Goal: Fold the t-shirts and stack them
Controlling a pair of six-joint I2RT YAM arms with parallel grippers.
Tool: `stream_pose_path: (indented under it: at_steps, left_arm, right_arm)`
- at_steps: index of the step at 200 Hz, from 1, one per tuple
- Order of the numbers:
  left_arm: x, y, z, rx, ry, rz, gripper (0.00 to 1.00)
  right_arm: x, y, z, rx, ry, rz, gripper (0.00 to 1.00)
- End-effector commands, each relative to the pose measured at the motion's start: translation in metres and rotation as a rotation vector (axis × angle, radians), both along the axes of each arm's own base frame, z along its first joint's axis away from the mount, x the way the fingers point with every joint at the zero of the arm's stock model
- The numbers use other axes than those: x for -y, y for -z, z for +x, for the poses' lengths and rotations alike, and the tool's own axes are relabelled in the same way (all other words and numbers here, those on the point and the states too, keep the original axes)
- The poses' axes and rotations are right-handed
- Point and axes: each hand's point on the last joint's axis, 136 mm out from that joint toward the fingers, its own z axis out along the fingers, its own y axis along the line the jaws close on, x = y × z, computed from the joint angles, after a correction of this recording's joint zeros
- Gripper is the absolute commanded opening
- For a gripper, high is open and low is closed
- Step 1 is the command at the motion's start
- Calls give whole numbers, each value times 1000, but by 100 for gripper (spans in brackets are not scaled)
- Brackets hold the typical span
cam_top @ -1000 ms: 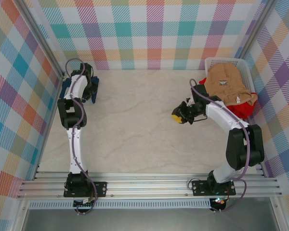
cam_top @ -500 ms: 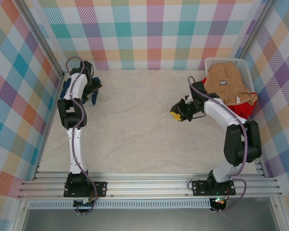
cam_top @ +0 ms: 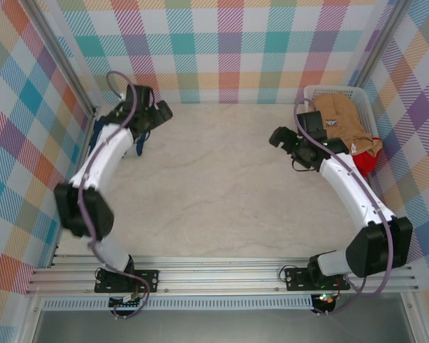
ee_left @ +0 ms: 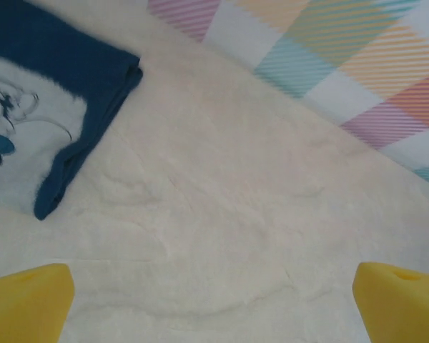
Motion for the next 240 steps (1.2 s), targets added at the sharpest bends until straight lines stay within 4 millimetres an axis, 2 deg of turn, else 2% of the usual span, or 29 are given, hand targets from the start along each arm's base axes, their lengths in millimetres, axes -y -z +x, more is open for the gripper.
stream_pose_path:
  at_steps: [1, 6, 13, 22, 30, 41, 54, 71, 86, 107, 123, 131, 139, 156, 167, 186, 196, 207, 214, 240]
  left_arm:
    - [-63, -10, -52, 164, -266, 265, 100]
    - [-72, 1, -67, 178, -302, 285, 100]
    - [-88, 3, -88, 234, -365, 320, 100]
    - [-108, 29, -112, 213, -411, 433, 100]
    - [-116, 55, -124, 141, -370, 554, 100]
    - [-111, 95, -127, 20, -218, 624, 100]
    - [-100, 131, -126, -53, -90, 633, 100]
    - [-103, 158, -119, -47, -112, 533, 100]
    - [-101, 174, -101, -30, -108, 479, 100]
    - [-83, 171, -53, 54, 20, 480, 100]
    - [-86, 184, -36, 31, 60, 448, 100]
    - [-88, 184, -36, 28, 64, 432, 100]
    - [-86, 176, -39, 84, 63, 427, 100]
    - [-93, 167, -66, 237, -2, 426, 100]
    - [-91, 163, -74, 282, -3, 432, 100]
    - [-83, 166, -69, 263, 27, 461, 100]
    - [-76, 176, -63, 235, 75, 447, 100]
    - [-87, 179, -62, 285, 44, 407, 100]
    - [-86, 183, -65, 233, 52, 397, 100]
    - [-86, 181, -63, 259, 48, 403, 100]
  right_arm:
    - [62, 4, -3, 97, 123, -336, 100]
    - [68, 6, -2, 142, 116, -387, 100]
    - [75, 13, -2, 200, 117, -451, 100]
    - [81, 24, -2, 264, 106, -530, 100]
    - [84, 37, -3, 291, 80, -588, 100]
    - [89, 59, -4, 246, 49, -627, 100]
    - [87, 87, -1, 182, -23, -619, 100]
    - [83, 106, 7, 199, -64, -590, 99]
    - [79, 120, 18, 242, -100, -559, 100]
    - [78, 127, 39, 284, -151, -516, 100]
    - [86, 137, 41, 256, -138, -460, 100]
    - [86, 136, 41, 265, -147, -441, 100]
    - [83, 135, 39, 282, -166, -428, 100]
    - [73, 127, 30, 399, -210, -408, 100]
    - [73, 124, 22, 460, -209, -398, 100]
    - [75, 127, 18, 535, -187, -419, 100]
    - [76, 133, 18, 468, -192, -410, 100]
    - [74, 132, 23, 478, -194, -426, 100]
    - [74, 134, 22, 461, -196, -422, 100]
    - [73, 132, 23, 470, -197, -426, 100]
